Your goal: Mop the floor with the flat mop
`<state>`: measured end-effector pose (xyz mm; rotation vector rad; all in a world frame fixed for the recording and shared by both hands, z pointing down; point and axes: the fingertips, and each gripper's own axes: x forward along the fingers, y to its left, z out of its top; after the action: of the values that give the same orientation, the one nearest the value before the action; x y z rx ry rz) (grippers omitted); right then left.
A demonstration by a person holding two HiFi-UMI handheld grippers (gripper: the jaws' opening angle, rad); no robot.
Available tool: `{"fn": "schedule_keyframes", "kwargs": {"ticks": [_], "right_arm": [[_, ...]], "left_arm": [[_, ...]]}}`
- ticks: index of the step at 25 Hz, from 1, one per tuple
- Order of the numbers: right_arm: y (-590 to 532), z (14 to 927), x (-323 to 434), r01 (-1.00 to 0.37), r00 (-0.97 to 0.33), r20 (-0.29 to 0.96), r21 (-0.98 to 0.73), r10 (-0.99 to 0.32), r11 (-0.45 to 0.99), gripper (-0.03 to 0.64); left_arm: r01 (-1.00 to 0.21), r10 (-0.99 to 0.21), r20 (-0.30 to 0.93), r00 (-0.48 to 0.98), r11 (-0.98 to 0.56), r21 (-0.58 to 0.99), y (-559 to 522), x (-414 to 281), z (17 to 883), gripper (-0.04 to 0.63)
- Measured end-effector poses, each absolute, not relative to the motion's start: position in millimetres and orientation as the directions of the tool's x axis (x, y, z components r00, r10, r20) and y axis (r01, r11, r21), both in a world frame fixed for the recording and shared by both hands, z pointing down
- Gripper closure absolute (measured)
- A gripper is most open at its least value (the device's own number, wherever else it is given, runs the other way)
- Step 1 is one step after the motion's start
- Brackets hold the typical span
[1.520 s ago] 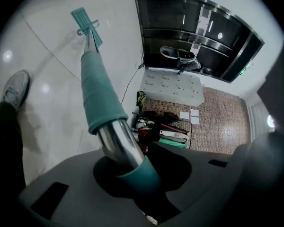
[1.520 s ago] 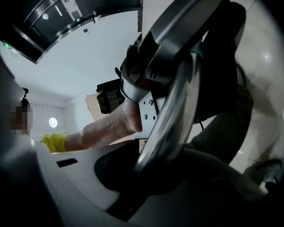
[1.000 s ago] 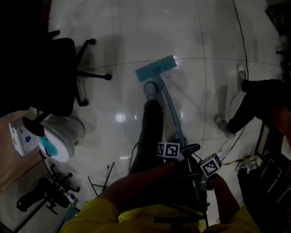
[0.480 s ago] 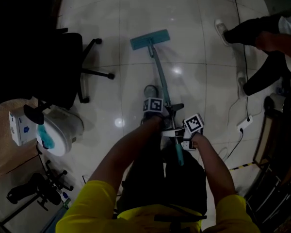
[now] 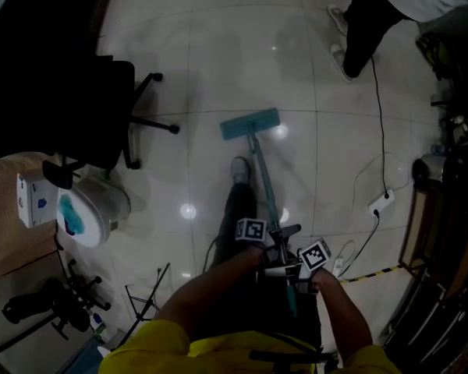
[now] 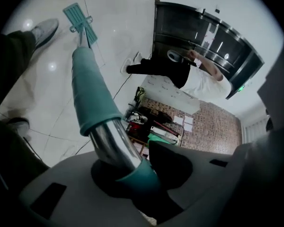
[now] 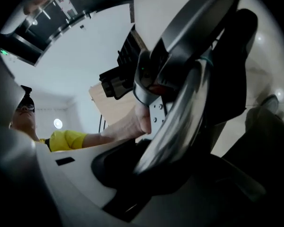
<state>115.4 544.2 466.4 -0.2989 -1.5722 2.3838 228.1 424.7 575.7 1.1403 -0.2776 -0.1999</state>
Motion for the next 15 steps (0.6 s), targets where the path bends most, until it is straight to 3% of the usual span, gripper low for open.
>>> {"fn": "schedule_keyframes", "kwargs": {"ticks": [15], "right_arm": [[513.8,449.1,94.9,-0.1,-0.946,-0.008,-0.944,0.325,-0.314,0.518]], "left_arm": [[-0.003,-0.293,0.114,0.949,0.354,0.935,391.2,210.9,552.8,0.5]]}}
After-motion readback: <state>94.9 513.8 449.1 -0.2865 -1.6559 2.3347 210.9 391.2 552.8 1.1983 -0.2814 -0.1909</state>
